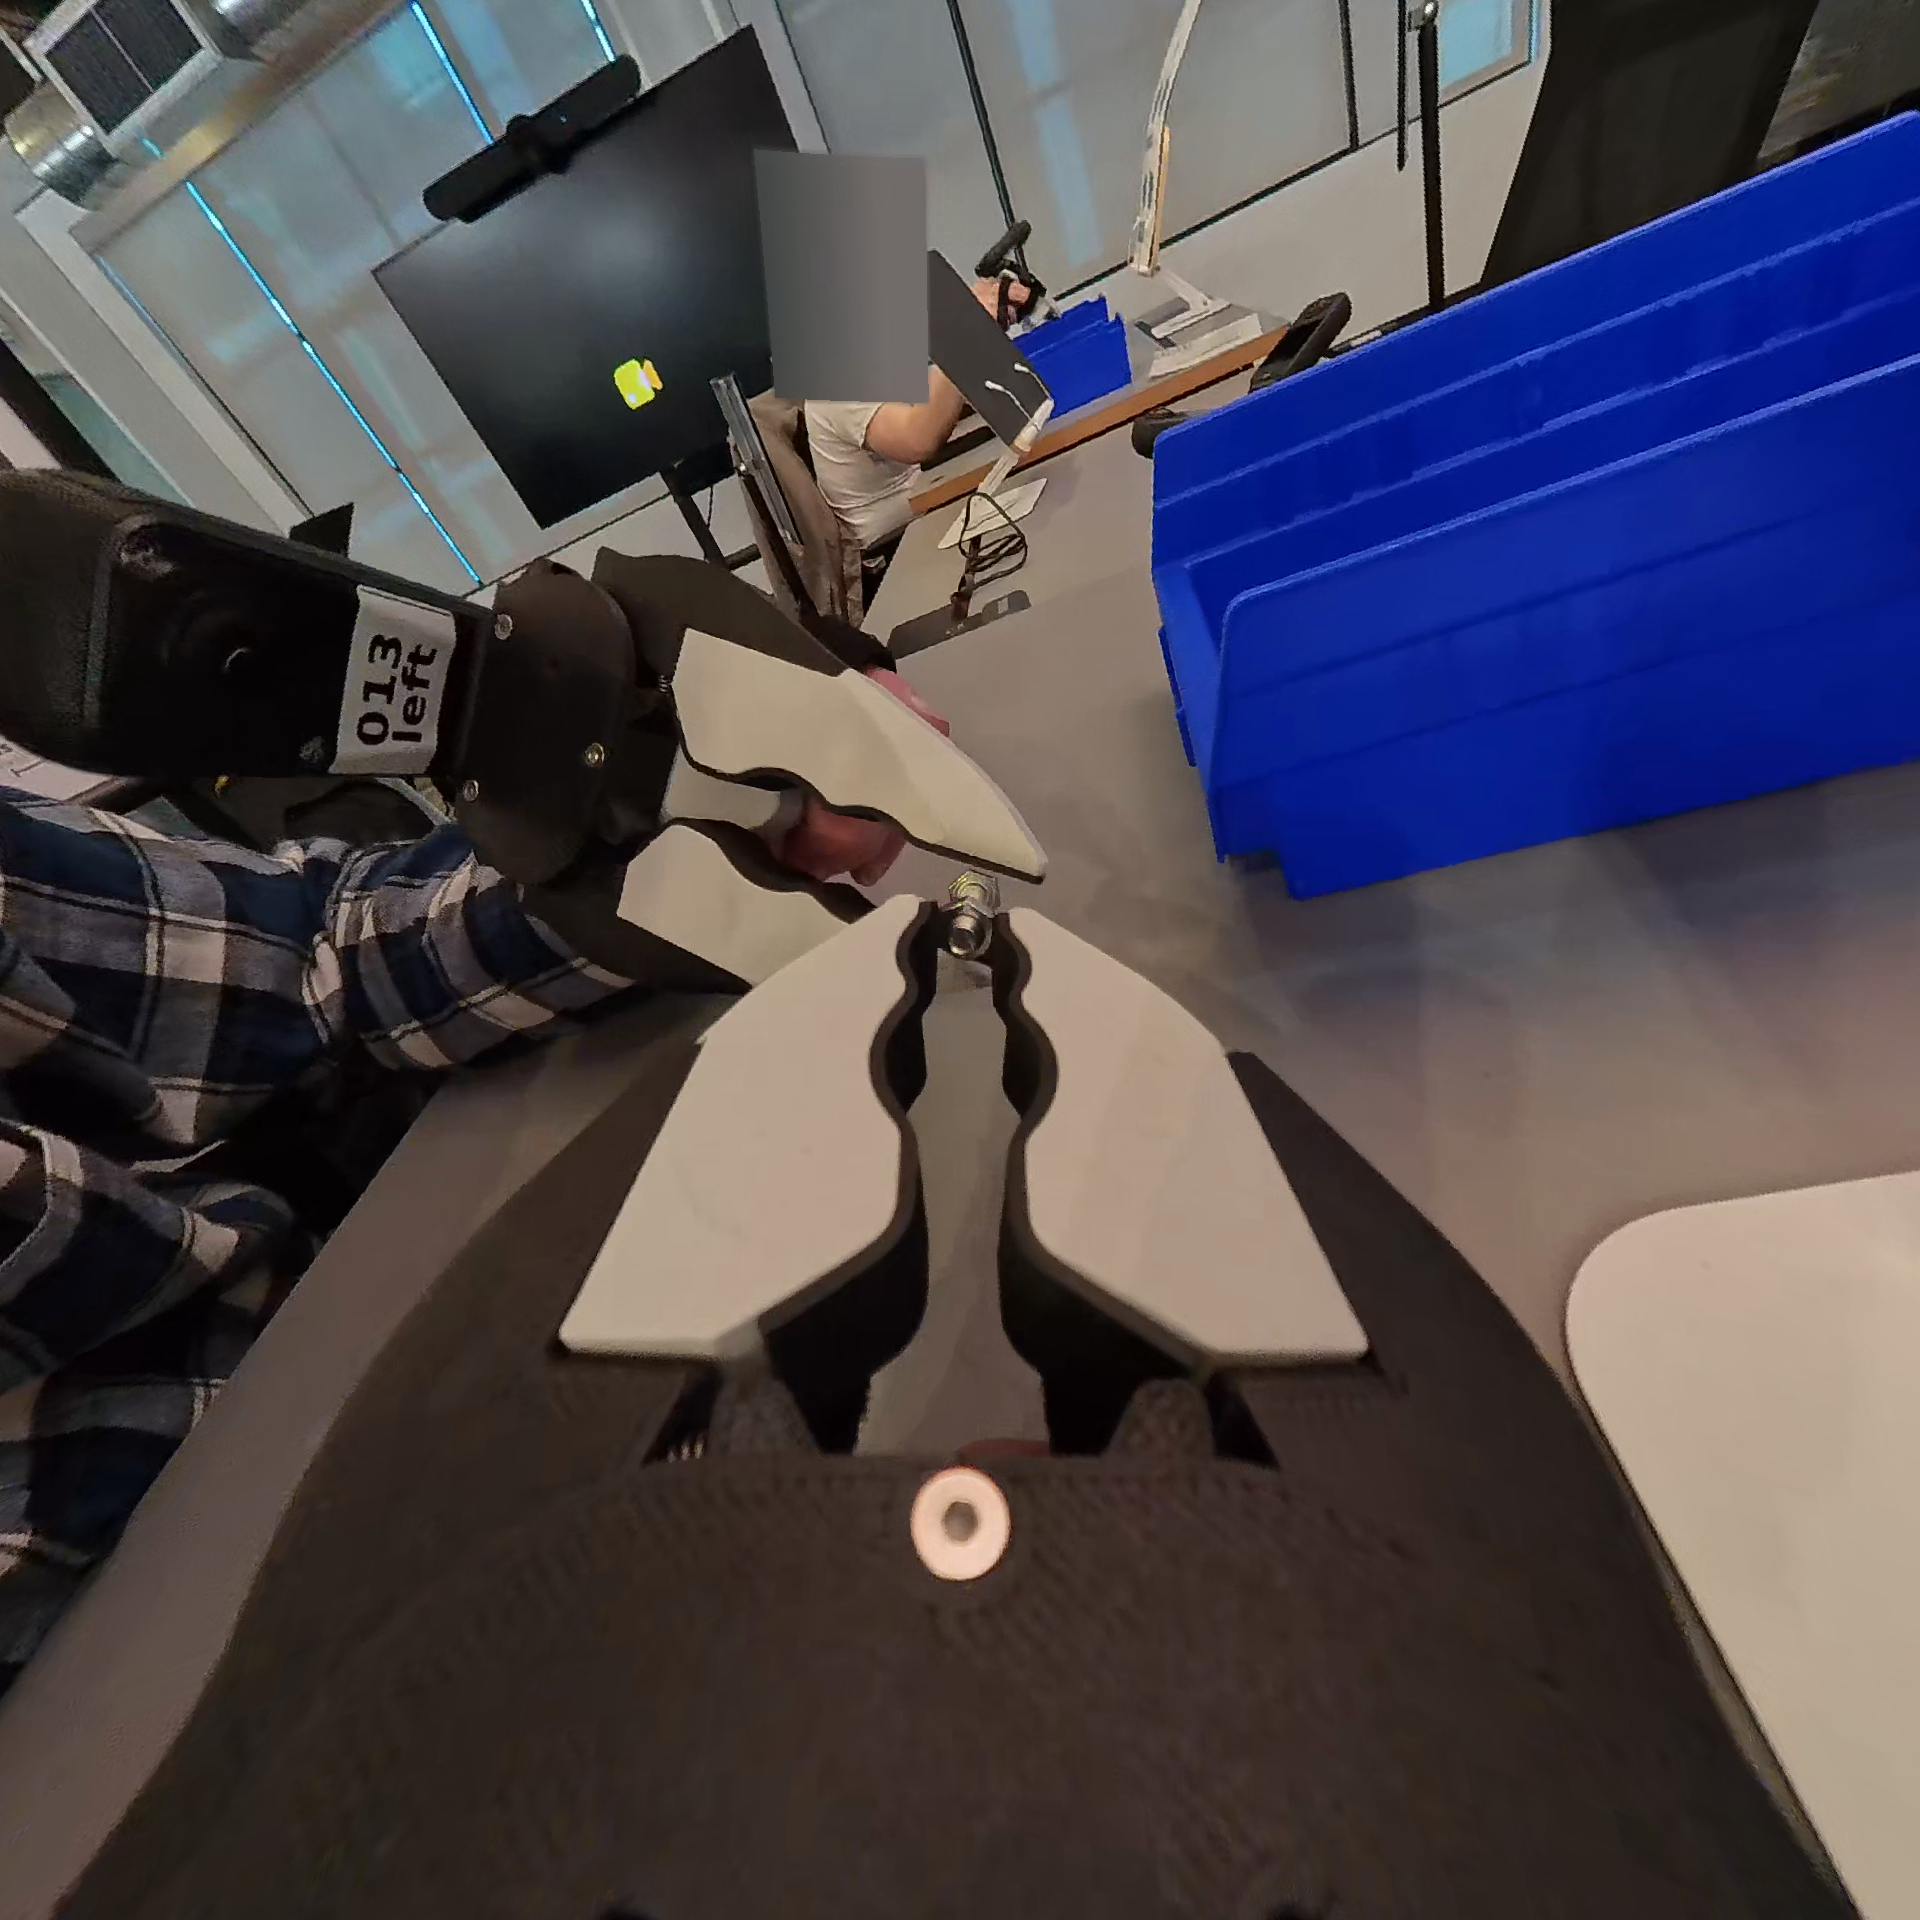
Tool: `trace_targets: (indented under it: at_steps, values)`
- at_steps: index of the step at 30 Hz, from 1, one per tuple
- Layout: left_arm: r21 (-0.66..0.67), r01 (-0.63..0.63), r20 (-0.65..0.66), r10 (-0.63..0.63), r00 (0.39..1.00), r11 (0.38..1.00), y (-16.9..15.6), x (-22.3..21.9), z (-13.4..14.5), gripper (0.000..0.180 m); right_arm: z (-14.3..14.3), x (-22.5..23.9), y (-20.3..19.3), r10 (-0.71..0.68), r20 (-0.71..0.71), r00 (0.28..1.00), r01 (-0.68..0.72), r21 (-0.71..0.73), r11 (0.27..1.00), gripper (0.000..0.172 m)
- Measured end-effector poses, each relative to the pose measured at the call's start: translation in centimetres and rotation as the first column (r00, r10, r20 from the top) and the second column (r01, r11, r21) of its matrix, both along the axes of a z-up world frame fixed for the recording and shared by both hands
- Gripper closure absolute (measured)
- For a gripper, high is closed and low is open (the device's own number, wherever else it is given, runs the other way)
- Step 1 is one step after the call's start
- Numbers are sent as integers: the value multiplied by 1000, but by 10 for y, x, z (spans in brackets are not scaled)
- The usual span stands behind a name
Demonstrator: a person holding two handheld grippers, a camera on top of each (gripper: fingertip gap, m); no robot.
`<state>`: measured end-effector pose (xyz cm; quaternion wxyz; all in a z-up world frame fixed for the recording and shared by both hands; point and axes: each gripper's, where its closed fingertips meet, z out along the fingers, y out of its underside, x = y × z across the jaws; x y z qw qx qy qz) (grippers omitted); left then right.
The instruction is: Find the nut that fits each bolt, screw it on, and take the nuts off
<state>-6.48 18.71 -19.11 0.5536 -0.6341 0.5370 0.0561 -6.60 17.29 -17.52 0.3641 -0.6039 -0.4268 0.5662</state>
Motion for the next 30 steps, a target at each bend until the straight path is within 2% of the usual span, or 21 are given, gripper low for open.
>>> trace_targets:
  at_steps: [6, 18, 21, 24, 27, 30]
  values:
    - [22, -31, -62, 32, 998, 999, 5, -3, -6, 169, -3, -1, 0, -3, 20, 1000, 4, -2, 1000, 162]
    - [41, -42, -66, 45, 997, 998, 6, -2, -6, 171, -2, 0, 0, -2, 12, 1000, 2, -10, 1000, 161]
    - [27, -45, -44, 46, 998, 999, 6, -2, -6, 171, 1, 2, 0, 6, -10, 1000, -6, -20, 1000, 150]
    - [-24, -35, 30, 35, 999, 999, 5, 0, -6, 171, 4, 3, 3, -18, -33, 999, 17, -17, 1000, 138]
    - [-116, 7, 163, 12, 987, 993, 2, 5, -3, 170, 9, 3, 5, -39, -63, 997, 41, 28, 999, 124]
    - [-259, 129, 410, -12, 912, 957, -6, 16, 7, 171, 17, 4, 3, -45, -109, 993, 57, 108, 993, 117]
